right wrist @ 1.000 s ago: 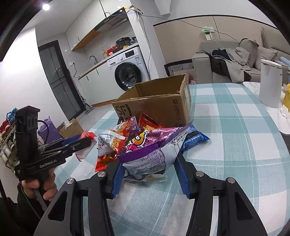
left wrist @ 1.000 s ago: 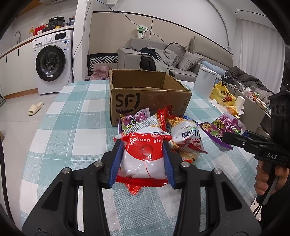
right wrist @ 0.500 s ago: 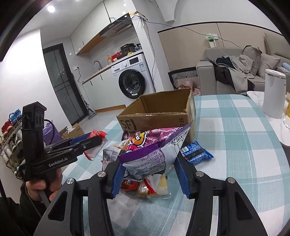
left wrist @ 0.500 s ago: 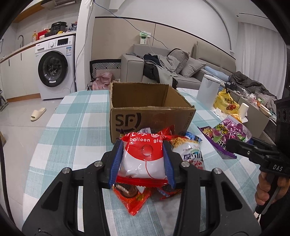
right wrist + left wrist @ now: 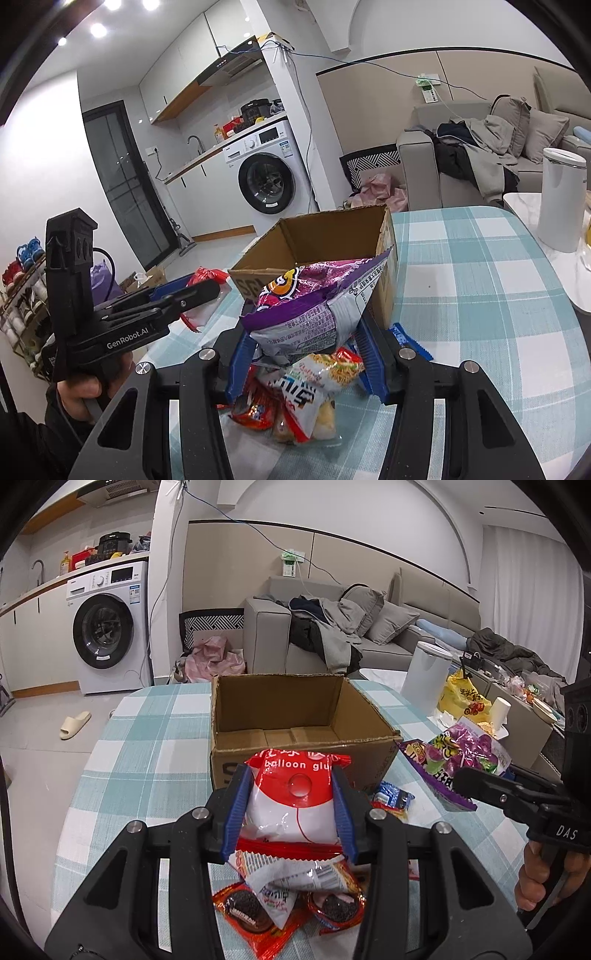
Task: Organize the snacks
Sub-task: 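Lift the balloon glue packet with the left tool and carry it into the box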
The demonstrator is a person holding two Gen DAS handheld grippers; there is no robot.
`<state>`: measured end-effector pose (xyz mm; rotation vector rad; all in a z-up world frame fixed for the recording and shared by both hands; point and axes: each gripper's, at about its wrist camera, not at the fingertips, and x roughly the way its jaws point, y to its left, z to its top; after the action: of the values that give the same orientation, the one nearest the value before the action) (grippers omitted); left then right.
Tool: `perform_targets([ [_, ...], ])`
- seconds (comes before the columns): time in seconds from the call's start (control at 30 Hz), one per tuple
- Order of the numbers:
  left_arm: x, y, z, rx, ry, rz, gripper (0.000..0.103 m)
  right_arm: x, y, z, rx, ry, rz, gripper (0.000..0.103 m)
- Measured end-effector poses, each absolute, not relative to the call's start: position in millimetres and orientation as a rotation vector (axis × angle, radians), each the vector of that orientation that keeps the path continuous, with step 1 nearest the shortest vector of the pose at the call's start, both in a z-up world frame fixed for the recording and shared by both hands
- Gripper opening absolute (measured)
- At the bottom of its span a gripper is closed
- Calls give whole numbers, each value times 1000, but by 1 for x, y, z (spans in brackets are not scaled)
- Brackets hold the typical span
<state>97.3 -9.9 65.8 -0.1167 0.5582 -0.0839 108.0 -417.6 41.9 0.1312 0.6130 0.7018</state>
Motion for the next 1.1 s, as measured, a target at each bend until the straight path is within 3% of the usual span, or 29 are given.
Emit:
perform_targets([
  [1.1, 210, 16, 51, -131, 608, -42, 40, 197, -372, 41, 169, 665, 691, 53],
])
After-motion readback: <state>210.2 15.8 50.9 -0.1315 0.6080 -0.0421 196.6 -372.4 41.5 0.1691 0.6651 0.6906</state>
